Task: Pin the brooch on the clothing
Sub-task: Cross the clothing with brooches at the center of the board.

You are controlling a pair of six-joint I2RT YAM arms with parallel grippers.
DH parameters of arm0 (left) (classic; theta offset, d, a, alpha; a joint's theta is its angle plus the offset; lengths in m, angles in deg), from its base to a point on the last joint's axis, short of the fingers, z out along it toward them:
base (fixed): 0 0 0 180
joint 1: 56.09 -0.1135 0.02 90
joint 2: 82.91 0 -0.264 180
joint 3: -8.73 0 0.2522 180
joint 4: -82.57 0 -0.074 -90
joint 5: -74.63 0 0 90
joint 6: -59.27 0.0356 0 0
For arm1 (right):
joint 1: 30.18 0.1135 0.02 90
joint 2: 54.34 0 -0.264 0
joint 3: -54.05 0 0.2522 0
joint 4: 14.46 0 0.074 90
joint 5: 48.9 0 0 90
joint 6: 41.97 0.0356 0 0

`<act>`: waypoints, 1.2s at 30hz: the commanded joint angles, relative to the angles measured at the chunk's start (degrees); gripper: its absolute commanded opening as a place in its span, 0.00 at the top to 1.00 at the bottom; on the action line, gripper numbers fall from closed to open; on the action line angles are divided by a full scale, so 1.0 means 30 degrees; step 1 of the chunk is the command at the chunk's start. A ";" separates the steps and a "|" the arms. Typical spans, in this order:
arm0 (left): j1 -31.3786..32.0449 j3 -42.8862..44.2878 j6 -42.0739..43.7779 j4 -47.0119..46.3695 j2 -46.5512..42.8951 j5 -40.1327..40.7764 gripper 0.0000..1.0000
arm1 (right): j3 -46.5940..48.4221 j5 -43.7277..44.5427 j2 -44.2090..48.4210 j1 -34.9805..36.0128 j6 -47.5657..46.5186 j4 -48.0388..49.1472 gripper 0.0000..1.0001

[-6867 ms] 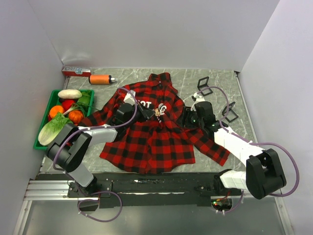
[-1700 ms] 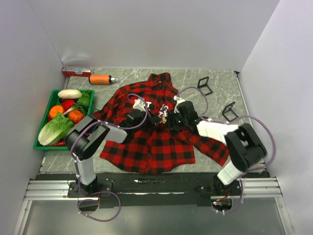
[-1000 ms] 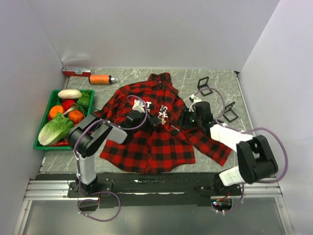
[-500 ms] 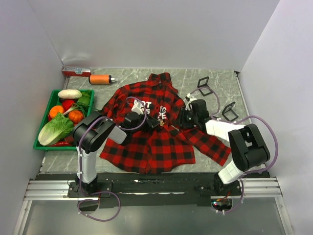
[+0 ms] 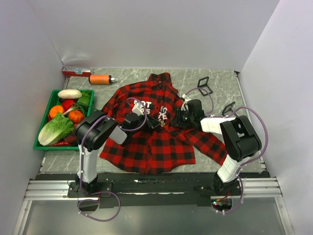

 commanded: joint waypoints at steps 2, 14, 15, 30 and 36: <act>-0.0052 -0.0350 0.0218 -0.1875 0.0309 -0.0665 0.99 | 0.0918 -0.1006 -0.0498 0.0098 0.0250 0.1803 0.70; -0.0081 -0.0350 0.0247 -0.2169 0.0661 -0.0811 0.99 | 0.0390 -0.1975 -0.1231 0.0273 0.1012 0.3475 0.73; -0.0081 -0.0350 0.0247 -0.2169 0.0661 -0.0840 0.99 | 0.0449 -0.2034 -0.1318 0.0302 0.1071 0.3505 0.73; -0.0081 -0.0145 0.0188 -0.2520 0.1071 -0.1133 0.99 | 0.0302 -0.2415 -0.1728 0.0918 0.1745 0.4412 0.75; -0.0081 -0.0145 0.0276 -0.2520 0.1100 -0.1192 0.99 | 0.0332 -0.2416 -0.1964 0.1211 0.1950 0.4560 0.76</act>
